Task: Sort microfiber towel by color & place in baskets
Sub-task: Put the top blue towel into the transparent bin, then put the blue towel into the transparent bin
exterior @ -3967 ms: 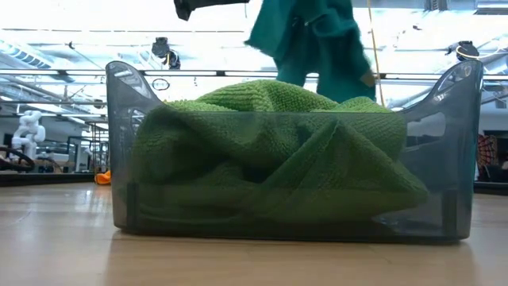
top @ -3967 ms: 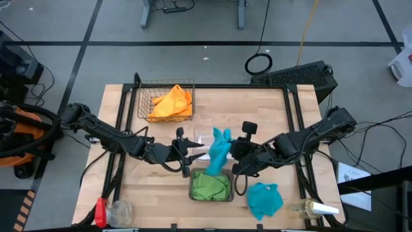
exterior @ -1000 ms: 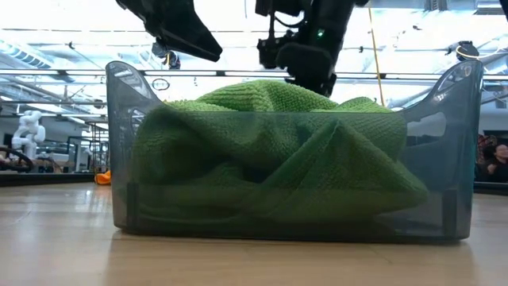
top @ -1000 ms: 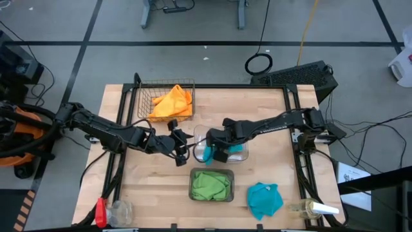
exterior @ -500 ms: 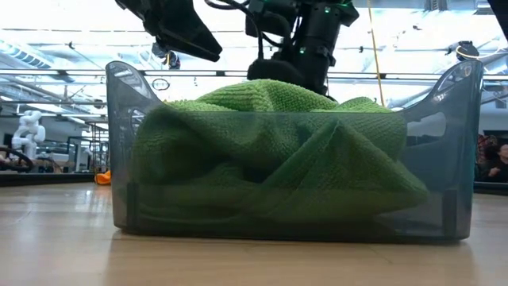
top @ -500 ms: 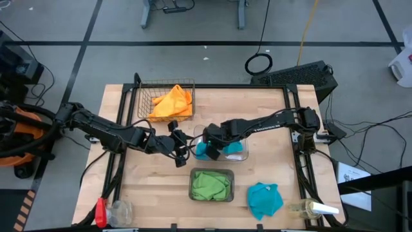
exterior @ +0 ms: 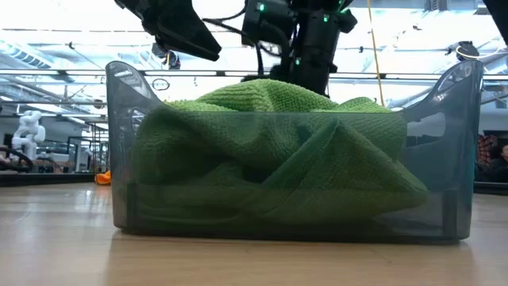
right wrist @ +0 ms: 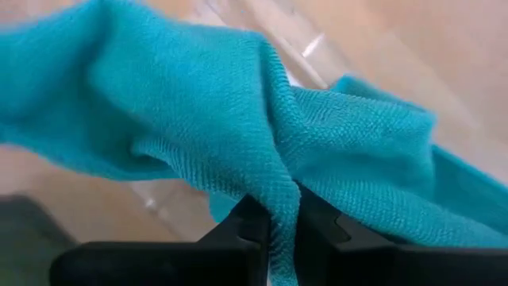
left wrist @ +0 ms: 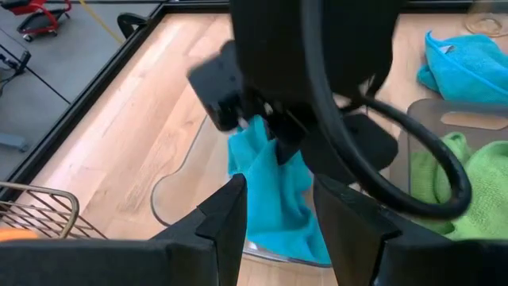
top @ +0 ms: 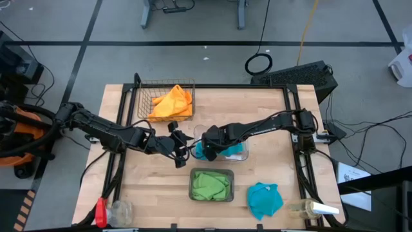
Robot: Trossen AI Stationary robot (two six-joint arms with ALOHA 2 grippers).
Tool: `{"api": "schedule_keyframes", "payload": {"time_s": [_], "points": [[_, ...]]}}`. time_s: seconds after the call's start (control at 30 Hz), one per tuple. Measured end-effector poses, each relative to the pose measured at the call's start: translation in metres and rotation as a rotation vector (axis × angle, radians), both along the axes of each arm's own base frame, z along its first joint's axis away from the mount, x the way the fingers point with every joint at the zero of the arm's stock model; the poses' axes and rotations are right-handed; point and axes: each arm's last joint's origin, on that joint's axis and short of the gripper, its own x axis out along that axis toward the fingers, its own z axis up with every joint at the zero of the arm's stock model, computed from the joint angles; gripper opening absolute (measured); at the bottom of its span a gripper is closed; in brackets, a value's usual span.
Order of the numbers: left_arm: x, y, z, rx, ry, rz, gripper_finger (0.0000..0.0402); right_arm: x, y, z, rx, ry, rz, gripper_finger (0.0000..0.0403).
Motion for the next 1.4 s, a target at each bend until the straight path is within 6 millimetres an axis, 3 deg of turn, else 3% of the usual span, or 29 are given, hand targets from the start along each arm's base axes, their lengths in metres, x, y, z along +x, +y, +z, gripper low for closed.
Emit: {"api": "schedule_keyframes", "payload": {"time_s": [0.33,0.63,0.8,1.0,1.2,1.33,1.4], "points": [[-0.004,-0.011,-0.002,0.005,0.022,-0.045,0.0153,0.007,0.004,-0.029,0.034,0.053,-0.035,0.0029],[-0.005,-0.014,-0.002,-0.009,0.02,-0.045,0.0153,0.003,0.003,-0.024,0.033,0.067,-0.032,0.003],[-0.005,-0.014,-0.002,-0.015,0.019,-0.042,0.0153,-0.002,0.004,-0.018,0.019,0.093,-0.024,0.0053],[-0.005,-0.014,-0.002,-0.015,0.018,-0.041,0.0153,-0.004,0.003,-0.006,-0.004,0.056,-0.006,0.0099],[-0.005,-0.014,-0.002,-0.014,0.023,-0.041,0.0153,-0.012,0.007,0.024,-0.027,-0.015,0.019,0.0137],[-0.005,-0.014,-0.002,-0.014,0.024,-0.041,0.0153,-0.03,0.019,0.055,-0.034,-0.041,0.073,0.0154],[-0.006,-0.014,-0.002,-0.014,0.026,-0.041,0.0153,-0.048,0.033,0.073,-0.023,-0.037,0.1,0.016]]}}
